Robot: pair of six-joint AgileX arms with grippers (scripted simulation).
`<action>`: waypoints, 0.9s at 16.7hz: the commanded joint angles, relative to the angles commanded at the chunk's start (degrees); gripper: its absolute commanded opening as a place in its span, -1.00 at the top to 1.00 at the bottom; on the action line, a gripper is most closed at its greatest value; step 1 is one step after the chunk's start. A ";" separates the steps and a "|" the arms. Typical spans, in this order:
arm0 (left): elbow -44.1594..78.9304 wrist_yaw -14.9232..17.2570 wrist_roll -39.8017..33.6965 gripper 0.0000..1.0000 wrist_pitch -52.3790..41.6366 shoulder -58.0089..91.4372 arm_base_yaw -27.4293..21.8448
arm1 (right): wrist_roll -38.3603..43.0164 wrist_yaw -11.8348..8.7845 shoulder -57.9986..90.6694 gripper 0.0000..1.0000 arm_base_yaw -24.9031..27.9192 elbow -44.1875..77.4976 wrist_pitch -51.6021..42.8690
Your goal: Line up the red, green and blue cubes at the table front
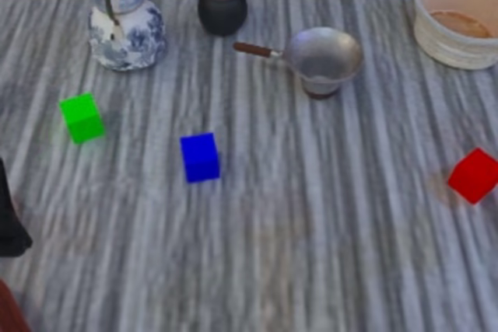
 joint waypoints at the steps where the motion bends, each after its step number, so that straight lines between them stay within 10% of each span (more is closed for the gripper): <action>1: 0.00 0.00 0.00 -1.00 0.00 0.00 0.00 | -1.54 0.06 5.85 -1.00 0.30 3.93 -3.05; 15: 0.00 0.00 0.00 -1.00 0.00 0.00 0.00 | -12.10 -0.02 42.09 -1.00 2.46 32.48 -23.02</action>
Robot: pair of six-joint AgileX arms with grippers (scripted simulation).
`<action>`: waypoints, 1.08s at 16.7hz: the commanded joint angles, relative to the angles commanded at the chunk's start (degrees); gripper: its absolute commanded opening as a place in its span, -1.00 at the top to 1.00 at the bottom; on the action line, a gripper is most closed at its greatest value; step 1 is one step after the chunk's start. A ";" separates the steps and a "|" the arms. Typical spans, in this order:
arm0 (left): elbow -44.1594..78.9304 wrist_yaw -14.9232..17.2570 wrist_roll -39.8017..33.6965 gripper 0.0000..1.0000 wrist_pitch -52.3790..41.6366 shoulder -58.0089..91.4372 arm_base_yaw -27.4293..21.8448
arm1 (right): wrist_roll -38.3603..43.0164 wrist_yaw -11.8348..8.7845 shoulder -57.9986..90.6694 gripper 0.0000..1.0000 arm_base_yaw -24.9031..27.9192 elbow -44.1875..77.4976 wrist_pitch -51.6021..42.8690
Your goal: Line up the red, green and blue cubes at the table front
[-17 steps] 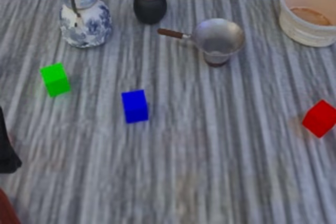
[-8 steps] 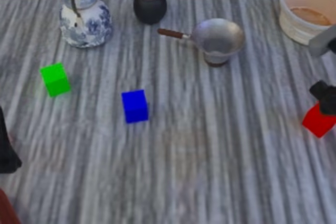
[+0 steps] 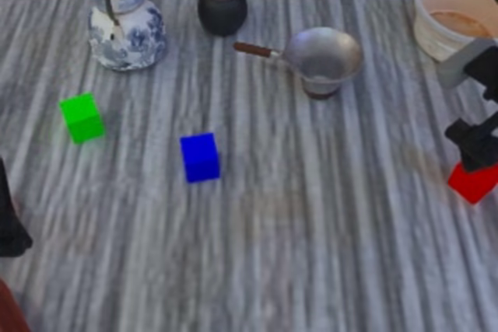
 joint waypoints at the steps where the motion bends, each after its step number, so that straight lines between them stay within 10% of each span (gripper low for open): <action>1: 0.00 0.00 0.00 -1.00 0.00 0.00 0.00 | 0.00 0.00 0.00 -1.00 0.00 0.00 0.00; 16: 0.00 0.00 0.00 -1.00 0.00 0.00 0.00 | 0.22 0.06 7.86 -1.00 0.10 -10.53 18.39; 18: 0.00 0.00 0.00 -1.00 0.00 0.00 0.00 | 0.22 0.06 7.86 -0.70 0.10 -10.53 18.39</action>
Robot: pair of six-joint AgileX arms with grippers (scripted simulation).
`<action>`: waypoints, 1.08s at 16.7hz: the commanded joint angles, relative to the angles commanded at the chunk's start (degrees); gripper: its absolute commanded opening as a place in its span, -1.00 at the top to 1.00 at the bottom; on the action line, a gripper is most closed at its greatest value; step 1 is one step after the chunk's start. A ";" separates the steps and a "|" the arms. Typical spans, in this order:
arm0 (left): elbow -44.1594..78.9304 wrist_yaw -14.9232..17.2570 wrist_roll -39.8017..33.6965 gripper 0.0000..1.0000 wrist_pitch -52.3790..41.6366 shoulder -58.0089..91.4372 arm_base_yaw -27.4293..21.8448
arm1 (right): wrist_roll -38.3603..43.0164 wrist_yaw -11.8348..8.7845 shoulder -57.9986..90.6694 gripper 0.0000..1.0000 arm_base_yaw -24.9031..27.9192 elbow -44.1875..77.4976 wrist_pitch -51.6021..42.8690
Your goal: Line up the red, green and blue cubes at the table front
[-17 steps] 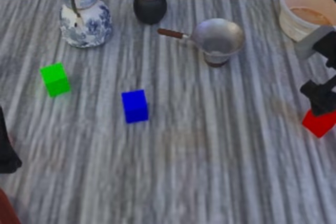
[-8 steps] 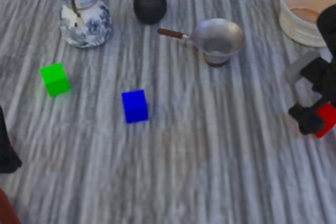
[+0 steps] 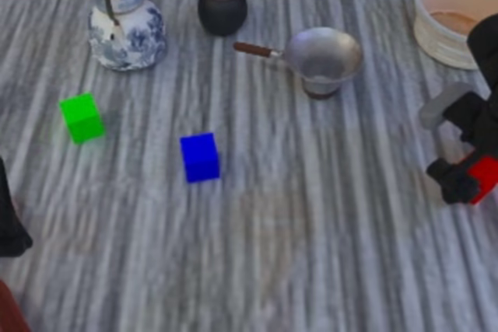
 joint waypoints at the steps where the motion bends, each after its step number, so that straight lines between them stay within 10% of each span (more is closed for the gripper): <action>1: 0.00 0.00 0.00 -1.00 0.00 0.00 0.00 | 0.00 0.00 0.00 -0.55 0.00 0.00 0.00; 11: 0.00 0.00 0.00 -1.00 0.00 0.00 0.00 | 0.00 0.00 0.00 0.96 0.00 0.00 0.00; 18: 0.00 0.00 0.00 -1.00 0.00 0.00 0.00 | 0.00 0.00 0.00 1.00 0.00 0.00 0.00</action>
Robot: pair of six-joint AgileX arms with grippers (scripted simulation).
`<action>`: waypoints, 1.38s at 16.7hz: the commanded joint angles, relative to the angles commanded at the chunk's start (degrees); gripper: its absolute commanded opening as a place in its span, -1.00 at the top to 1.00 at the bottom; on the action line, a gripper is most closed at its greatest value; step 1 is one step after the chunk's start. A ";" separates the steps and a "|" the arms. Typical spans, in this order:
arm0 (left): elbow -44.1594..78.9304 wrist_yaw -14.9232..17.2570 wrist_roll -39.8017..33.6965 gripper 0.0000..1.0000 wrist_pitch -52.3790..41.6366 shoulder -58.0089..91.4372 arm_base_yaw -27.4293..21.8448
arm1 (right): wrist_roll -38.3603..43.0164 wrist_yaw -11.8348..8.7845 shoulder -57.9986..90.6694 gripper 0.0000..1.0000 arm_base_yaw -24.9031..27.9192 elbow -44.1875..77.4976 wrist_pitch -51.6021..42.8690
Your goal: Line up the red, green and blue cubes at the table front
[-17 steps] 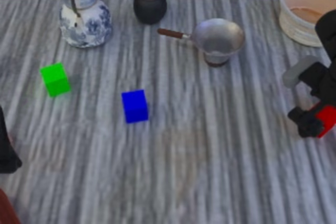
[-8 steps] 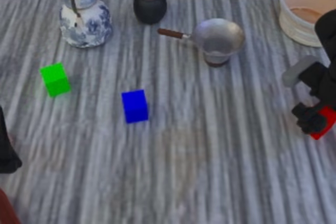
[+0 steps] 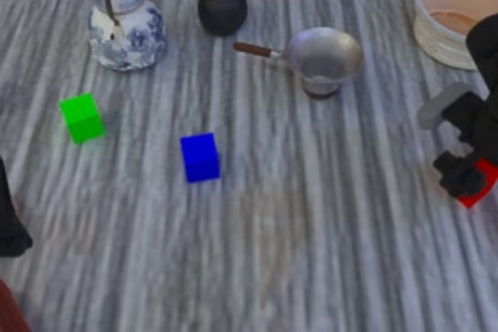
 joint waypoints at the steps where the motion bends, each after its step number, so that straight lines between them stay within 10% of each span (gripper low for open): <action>1: 0.00 0.00 0.00 -1.00 0.00 0.00 0.00 | 0.00 0.00 0.00 1.00 0.00 0.00 0.00; 17: 0.00 0.00 0.00 -1.00 0.00 0.00 0.00 | 0.63 -0.79 -7.75 1.00 0.22 8.78 -15.59; 23: 0.00 0.00 0.00 -1.00 0.00 0.00 0.00 | 13.25 -0.40 -3.33 1.00 8.67 15.46 -18.72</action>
